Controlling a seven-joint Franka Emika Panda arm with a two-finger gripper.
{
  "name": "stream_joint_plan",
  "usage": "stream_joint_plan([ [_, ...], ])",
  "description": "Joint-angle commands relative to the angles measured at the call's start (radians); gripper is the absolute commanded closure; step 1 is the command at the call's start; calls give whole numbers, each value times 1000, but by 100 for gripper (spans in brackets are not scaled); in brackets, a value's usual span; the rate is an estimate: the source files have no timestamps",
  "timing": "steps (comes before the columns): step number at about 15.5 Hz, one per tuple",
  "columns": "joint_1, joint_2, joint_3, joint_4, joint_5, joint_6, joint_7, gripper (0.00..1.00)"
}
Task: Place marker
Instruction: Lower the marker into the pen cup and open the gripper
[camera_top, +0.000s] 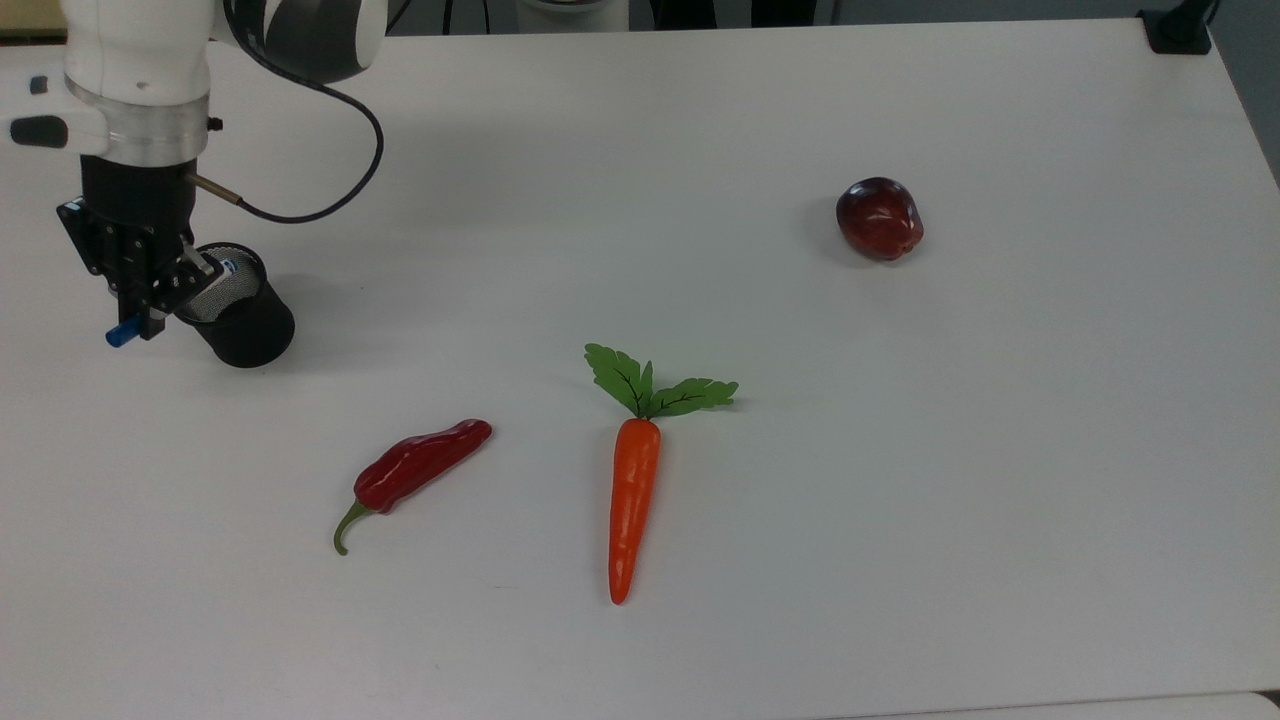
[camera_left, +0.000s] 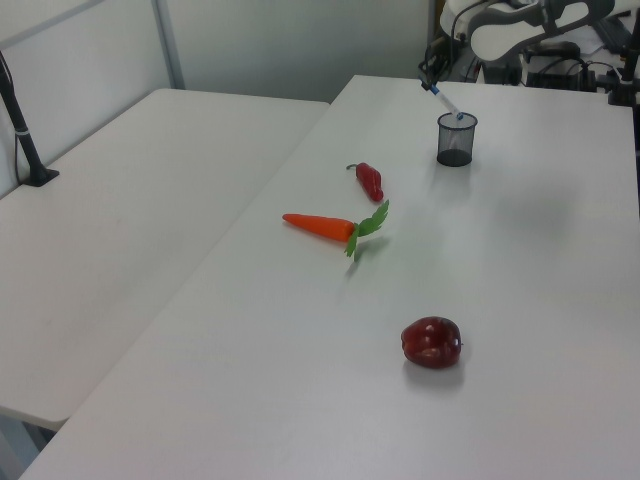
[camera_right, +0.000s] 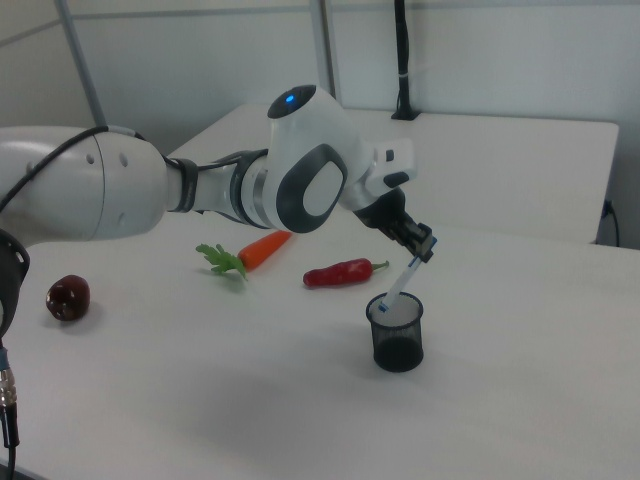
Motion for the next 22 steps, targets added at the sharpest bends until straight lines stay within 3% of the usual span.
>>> stream_joint_plan([
  [1, -3, -9, -6, -43, -32, 29, 15, 86],
  [5, -3, -9, -6, -43, -32, 23, 15, 78],
  [6, -3, -9, -6, -43, -32, 23, 15, 71],
  [8, -3, -12, -6, -41, -30, 19, 15, 47],
  [9, -1, -14, -6, -43, -30, 17, 15, 29],
  [12, 6, -18, -6, -41, -30, 16, 16, 4],
  [15, 17, -18, 1, -35, -29, 16, 16, 0],
  [20, 118, -52, 7, -29, -15, 2, 16, 0],
  [22, 164, -89, 15, -17, -13, -119, 15, 0],
])
